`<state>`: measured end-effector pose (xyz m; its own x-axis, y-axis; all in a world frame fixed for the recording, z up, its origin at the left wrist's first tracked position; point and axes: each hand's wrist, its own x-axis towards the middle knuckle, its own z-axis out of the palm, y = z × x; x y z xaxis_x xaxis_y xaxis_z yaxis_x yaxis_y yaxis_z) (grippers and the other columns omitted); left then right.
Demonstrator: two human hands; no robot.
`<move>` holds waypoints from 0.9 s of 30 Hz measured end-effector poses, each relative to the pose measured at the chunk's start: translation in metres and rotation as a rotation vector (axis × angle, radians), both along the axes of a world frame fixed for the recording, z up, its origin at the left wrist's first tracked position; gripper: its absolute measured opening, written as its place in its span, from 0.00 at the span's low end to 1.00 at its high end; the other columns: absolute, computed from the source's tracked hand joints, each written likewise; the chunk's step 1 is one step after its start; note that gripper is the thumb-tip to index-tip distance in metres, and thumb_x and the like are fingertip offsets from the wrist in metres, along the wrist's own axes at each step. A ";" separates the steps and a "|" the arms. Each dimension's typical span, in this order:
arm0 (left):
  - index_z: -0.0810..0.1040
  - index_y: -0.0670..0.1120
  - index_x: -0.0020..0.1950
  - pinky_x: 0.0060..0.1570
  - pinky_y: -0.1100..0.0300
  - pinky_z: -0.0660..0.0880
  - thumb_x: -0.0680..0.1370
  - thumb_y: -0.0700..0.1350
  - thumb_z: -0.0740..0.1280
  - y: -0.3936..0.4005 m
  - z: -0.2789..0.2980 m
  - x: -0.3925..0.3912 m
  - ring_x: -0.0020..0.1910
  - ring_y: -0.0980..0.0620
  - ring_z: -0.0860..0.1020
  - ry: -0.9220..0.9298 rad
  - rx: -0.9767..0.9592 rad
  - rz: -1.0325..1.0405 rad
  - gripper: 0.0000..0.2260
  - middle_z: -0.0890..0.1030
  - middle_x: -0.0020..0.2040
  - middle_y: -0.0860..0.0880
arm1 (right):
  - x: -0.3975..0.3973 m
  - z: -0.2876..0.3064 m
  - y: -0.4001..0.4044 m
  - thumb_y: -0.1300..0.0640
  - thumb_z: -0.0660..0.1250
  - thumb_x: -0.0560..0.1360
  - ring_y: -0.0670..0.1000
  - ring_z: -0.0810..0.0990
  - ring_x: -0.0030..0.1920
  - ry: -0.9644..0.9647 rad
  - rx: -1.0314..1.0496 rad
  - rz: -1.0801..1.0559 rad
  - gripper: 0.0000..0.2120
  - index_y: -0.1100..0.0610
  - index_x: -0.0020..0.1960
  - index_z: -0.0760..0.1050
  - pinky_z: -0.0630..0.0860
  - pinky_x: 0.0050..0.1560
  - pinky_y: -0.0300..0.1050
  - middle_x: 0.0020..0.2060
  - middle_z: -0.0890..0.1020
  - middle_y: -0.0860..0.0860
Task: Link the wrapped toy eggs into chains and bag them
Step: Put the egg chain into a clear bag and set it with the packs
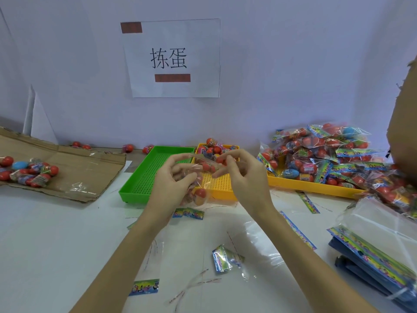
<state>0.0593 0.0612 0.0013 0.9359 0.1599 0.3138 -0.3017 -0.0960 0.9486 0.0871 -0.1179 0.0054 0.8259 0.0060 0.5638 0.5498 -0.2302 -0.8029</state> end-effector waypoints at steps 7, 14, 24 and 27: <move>0.80 0.51 0.57 0.42 0.72 0.76 0.79 0.35 0.71 -0.002 -0.005 0.002 0.43 0.64 0.82 -0.111 0.235 0.307 0.12 0.84 0.45 0.55 | 0.000 -0.028 0.019 0.60 0.63 0.83 0.47 0.83 0.44 0.098 0.047 -0.039 0.10 0.50 0.62 0.73 0.82 0.40 0.43 0.49 0.81 0.45; 0.80 0.51 0.57 0.38 0.60 0.81 0.80 0.35 0.71 0.015 -0.001 0.008 0.45 0.53 0.85 0.071 -0.176 0.343 0.11 0.87 0.50 0.47 | 0.006 -0.044 0.038 0.54 0.62 0.84 0.53 0.74 0.64 -0.124 -0.665 -0.017 0.11 0.57 0.60 0.80 0.72 0.64 0.52 0.60 0.81 0.51; 0.79 0.46 0.60 0.36 0.63 0.78 0.81 0.34 0.68 0.022 0.000 0.011 0.49 0.48 0.86 0.123 -0.241 0.322 0.10 0.87 0.51 0.47 | 0.008 -0.050 0.043 0.45 0.52 0.86 0.53 0.70 0.68 -0.061 -0.858 -0.124 0.20 0.50 0.69 0.77 0.63 0.68 0.49 0.66 0.76 0.52; 0.80 0.47 0.59 0.43 0.58 0.81 0.81 0.34 0.69 0.024 0.000 0.012 0.48 0.47 0.86 0.130 -0.231 0.332 0.10 0.88 0.50 0.47 | 0.008 -0.050 0.041 0.47 0.54 0.85 0.52 0.73 0.57 -0.065 -0.656 -0.134 0.20 0.54 0.64 0.80 0.71 0.61 0.53 0.56 0.77 0.52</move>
